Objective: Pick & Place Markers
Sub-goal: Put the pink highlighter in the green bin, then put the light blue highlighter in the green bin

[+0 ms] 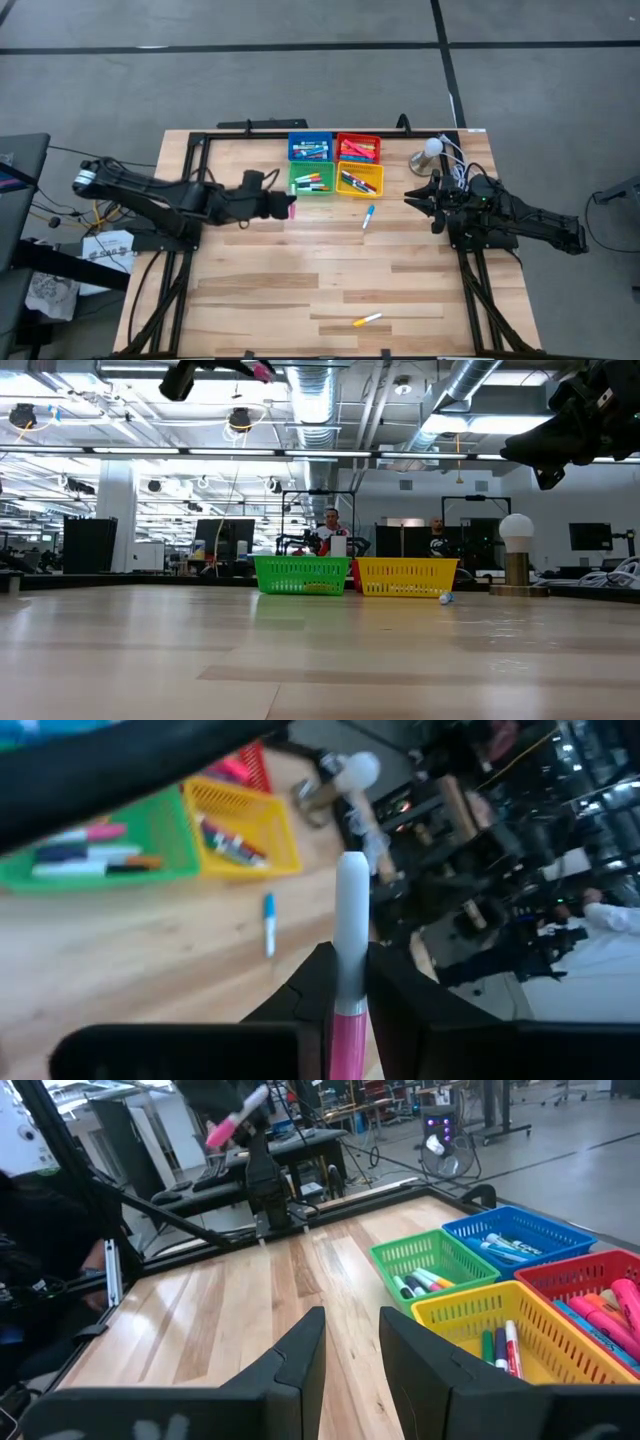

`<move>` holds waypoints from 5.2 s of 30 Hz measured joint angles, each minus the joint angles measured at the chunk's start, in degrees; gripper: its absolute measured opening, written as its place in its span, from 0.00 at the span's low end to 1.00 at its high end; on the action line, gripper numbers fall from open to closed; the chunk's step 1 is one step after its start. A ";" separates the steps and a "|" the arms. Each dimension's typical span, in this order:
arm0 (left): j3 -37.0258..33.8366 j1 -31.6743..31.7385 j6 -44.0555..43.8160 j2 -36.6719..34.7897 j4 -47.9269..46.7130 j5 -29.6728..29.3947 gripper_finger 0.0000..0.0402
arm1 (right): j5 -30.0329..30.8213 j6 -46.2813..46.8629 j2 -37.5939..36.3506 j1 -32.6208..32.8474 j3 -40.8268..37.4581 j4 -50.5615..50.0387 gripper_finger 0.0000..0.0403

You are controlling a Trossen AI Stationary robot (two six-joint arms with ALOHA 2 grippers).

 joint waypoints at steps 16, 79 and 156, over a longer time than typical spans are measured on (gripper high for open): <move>0.15 17.78 38.64 0.57 13.24 5.15 0.12 | 0.00 0.04 -0.01 0.00 0.00 -0.02 0.22; 0.19 34.37 77.02 36.22 16.50 34.22 0.25 | 0.11 0.48 0.01 -0.07 0.00 -0.06 0.22; 0.17 -4.21 43.88 27.19 48.39 18.07 0.38 | 0.03 0.52 0.01 0.02 0.02 -0.04 0.22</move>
